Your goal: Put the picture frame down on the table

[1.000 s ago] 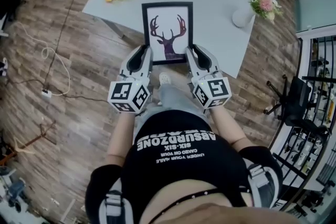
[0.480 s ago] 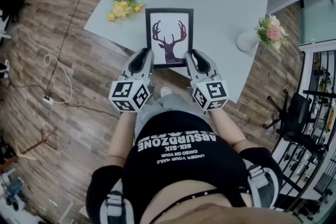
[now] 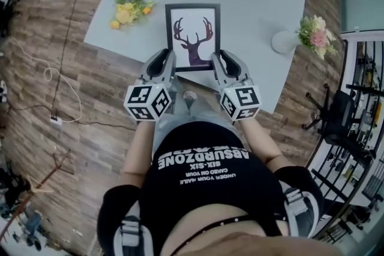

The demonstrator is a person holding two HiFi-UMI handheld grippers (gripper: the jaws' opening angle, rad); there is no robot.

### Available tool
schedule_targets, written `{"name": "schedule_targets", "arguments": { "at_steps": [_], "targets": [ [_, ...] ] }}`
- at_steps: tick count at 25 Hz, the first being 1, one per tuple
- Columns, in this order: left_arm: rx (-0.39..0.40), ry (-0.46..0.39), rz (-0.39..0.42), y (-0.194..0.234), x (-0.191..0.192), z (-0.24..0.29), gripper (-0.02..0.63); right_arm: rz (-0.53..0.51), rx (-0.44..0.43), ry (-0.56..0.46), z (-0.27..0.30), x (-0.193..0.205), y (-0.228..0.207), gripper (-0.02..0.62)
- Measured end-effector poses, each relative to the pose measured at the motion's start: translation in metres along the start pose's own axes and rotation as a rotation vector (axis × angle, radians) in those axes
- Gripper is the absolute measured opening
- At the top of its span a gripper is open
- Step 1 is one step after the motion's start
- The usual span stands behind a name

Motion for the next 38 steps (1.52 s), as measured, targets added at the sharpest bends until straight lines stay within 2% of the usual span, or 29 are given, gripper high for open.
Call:
{"name": "schedule_targets", "arguments": {
  "at_steps": [6, 19, 38],
  "targets": [
    [0.08, 0.091, 0.012, 0.018, -0.011, 0.046, 0.081, 0.046, 0.079, 0.028, 0.032, -0.001, -0.02, 0.094],
    [0.159, 0.216, 0.0, 0.054, -0.019, 0.107, 0.08, 0.106, 0.175, 0.082, 0.085, 0.003, -0.04, 0.095],
    [0.238, 0.324, 0.016, 0.081, 0.001, 0.153, 0.078, 0.173, 0.277, 0.124, 0.117, 0.03, -0.057, 0.095]
  ]
}}
Point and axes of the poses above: the fingertips, and each gripper's own axes: z forward along the fingers, y to its left, x out of its underside, the point moved 1 cm from there along -z, backward along the fingers, and after that the axes turned 4 degrees about -y, right-handed, at the moved point
